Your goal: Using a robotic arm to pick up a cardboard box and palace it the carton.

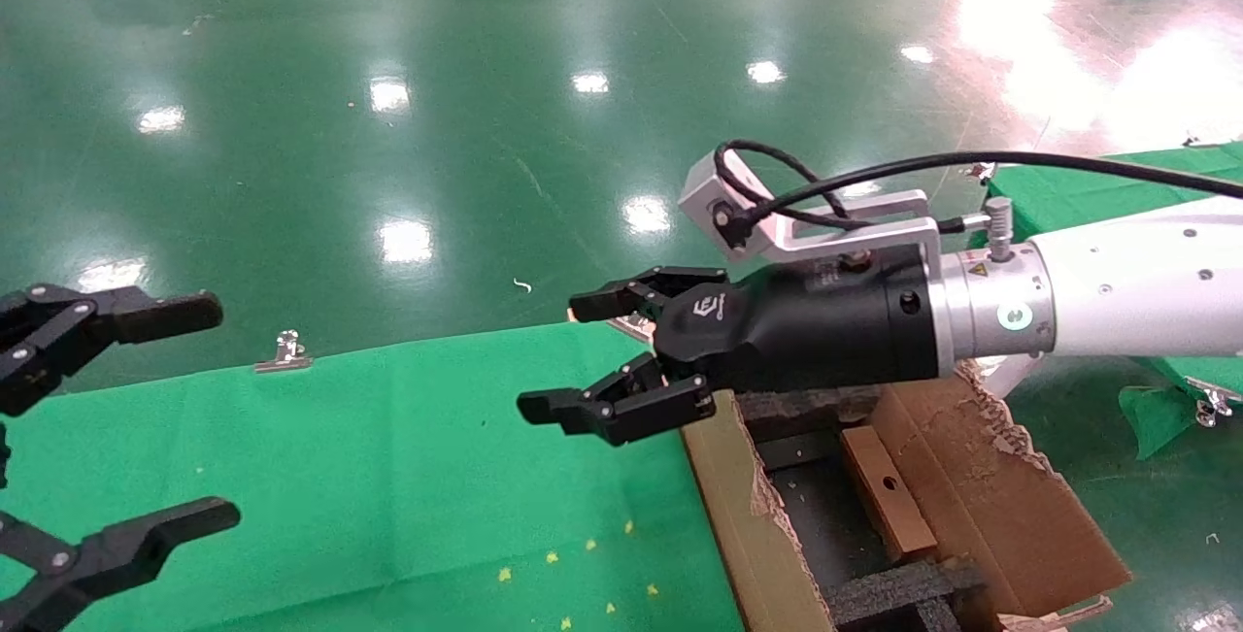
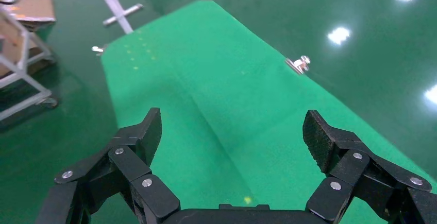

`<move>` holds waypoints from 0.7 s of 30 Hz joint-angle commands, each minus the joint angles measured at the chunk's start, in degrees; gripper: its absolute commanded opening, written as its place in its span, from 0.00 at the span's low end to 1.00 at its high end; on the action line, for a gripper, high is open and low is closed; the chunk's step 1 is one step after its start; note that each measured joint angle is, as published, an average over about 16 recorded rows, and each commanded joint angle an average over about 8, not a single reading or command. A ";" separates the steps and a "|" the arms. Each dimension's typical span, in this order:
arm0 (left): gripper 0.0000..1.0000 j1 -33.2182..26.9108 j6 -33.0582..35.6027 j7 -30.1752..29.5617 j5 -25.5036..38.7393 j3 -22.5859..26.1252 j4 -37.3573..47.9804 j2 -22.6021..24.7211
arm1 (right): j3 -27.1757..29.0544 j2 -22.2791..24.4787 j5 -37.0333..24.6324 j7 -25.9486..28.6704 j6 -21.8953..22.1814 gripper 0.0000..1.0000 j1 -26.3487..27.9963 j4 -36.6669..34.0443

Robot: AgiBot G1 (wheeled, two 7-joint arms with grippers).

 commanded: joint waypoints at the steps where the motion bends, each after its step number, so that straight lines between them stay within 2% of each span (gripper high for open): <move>1: 1.00 0.00 0.00 0.00 0.00 0.00 0.00 0.00 | 2.26 -0.22 0.78 -1.86 -1.17 1.00 -1.60 -0.02; 21: 1.00 0.00 0.00 0.00 0.00 0.01 0.00 0.00 | 25.03 -2.38 8.63 -20.60 -12.94 1.00 -17.73 -0.26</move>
